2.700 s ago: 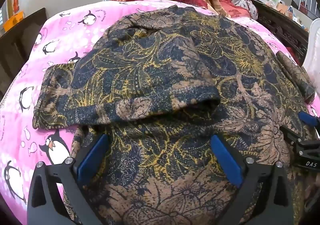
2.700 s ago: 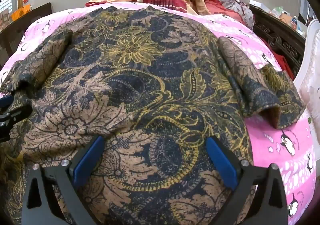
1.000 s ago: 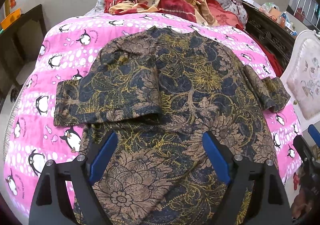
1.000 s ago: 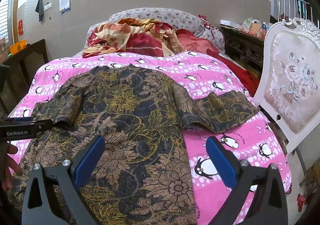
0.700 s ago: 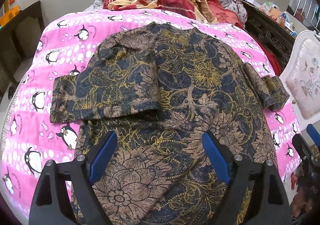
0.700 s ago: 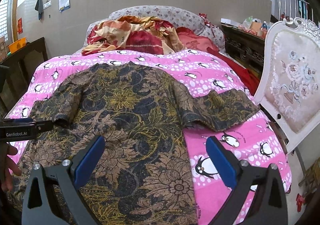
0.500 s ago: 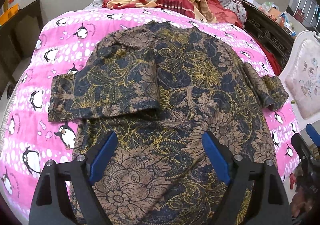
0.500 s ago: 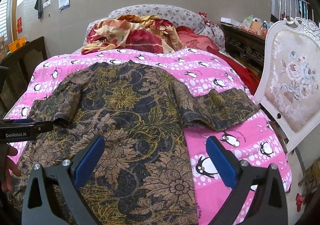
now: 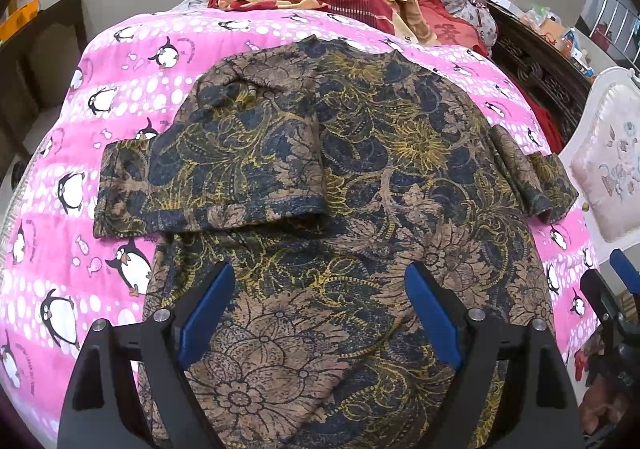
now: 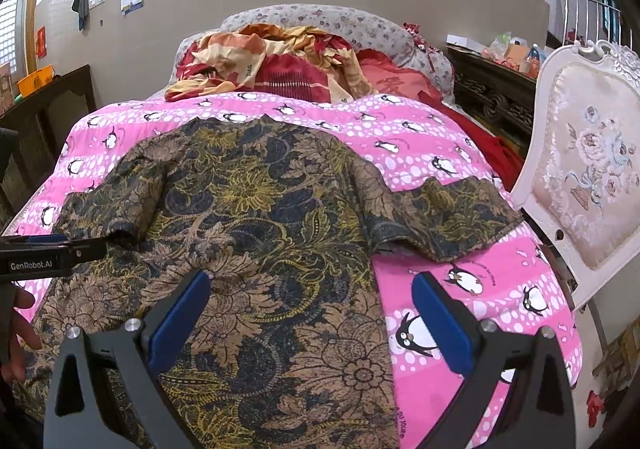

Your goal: Fold small clothes

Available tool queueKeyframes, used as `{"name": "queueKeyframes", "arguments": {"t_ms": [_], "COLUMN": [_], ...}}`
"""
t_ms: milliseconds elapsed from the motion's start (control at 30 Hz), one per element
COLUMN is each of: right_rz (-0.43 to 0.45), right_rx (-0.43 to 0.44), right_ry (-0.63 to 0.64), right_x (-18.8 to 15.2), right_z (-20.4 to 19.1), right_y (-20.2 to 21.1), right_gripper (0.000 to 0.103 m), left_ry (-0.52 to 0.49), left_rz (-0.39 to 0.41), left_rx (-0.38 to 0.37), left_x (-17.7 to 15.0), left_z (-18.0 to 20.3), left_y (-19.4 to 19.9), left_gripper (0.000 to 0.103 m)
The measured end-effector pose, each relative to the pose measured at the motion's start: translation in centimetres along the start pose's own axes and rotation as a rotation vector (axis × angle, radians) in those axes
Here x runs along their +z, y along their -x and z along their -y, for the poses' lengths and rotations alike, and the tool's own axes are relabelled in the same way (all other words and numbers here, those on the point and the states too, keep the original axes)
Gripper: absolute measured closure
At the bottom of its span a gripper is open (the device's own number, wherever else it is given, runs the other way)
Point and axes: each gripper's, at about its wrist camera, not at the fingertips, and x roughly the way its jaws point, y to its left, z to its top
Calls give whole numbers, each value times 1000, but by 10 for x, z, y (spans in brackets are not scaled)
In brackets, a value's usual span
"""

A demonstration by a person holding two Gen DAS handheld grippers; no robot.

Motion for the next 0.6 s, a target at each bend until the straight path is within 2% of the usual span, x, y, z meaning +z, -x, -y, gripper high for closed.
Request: {"name": "queueKeyframes", "arguments": {"t_ms": [600], "right_rz": [-29], "right_rx": [-5], "right_ry": [21], "right_x": [4], "right_z": [-8], "right_y": [-15], "right_gripper": [1], "left_ry": [34], "left_rz": [-27], "left_rx": [-6], "left_x": [4], "left_z": [-16], "left_y": [-12], "left_gripper": [35]}}
